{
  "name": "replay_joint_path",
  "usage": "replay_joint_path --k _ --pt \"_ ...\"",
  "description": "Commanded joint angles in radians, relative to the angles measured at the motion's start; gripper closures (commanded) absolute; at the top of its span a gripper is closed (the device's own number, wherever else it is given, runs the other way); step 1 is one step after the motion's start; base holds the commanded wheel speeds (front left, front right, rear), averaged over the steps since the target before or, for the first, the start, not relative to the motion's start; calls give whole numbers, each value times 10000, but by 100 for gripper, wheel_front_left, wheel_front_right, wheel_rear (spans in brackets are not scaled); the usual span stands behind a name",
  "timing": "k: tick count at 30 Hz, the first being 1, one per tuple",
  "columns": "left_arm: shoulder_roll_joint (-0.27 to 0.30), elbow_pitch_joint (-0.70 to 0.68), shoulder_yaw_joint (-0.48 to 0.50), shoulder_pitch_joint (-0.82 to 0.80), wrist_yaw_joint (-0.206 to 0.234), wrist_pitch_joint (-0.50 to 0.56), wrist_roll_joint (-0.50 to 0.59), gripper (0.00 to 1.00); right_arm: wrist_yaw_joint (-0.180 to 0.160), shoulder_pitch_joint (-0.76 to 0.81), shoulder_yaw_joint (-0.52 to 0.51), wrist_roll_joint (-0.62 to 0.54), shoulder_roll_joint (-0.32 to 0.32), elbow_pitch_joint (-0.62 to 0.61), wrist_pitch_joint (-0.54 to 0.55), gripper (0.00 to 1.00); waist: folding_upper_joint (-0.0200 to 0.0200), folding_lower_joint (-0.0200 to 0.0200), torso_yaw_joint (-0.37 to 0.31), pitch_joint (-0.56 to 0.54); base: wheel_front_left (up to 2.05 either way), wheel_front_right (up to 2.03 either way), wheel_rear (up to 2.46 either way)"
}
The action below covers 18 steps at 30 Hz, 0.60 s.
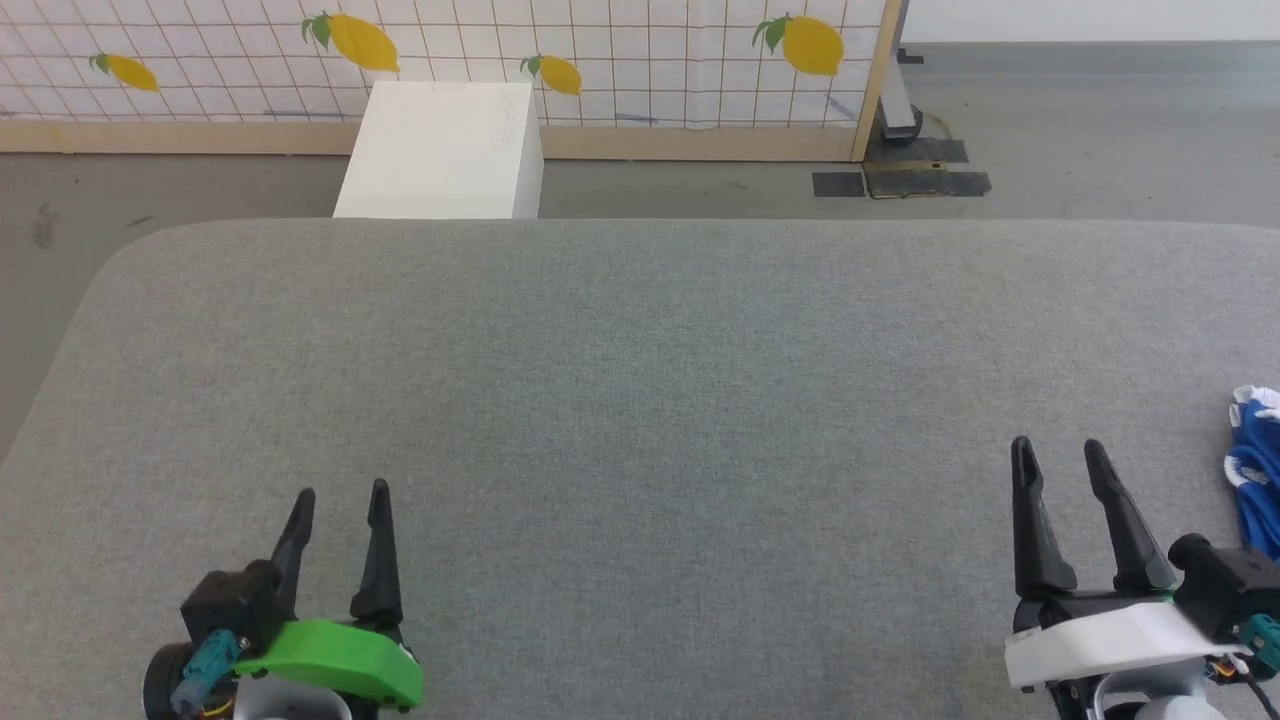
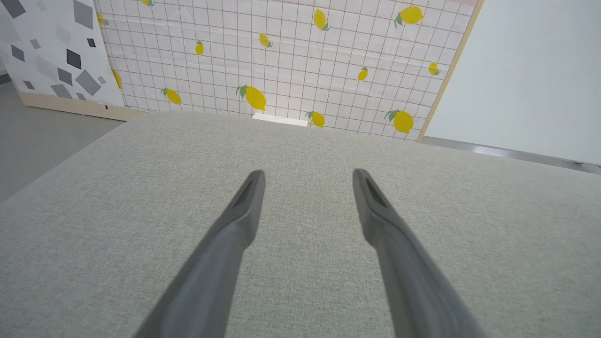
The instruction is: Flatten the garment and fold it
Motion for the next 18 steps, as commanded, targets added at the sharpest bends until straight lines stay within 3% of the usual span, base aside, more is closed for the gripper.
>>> replay_joint_path --k 1,8,9,18 --pt "-58 17 -27 115 -53 -48 38 0 -13 98 33 68 -5 24 -48 0 -1 1 -6 -2 0 0 0" --pt "-92 100 -88 135 -147 -48 180 0 -13 40 83 135 -5 97 -49 0 -1 1 -63 -4 0 0 0" --pt "-43 96 -84 46 -95 2 109 100 0 5 73 81 0 86 2 100 -1 1 -64 -5 0 0 0" --pt "-59 44 -76 41 -76 79 180 100 1 -3 80 -2 0 58 87 100 -1 1 -82 -24 0 0 0"
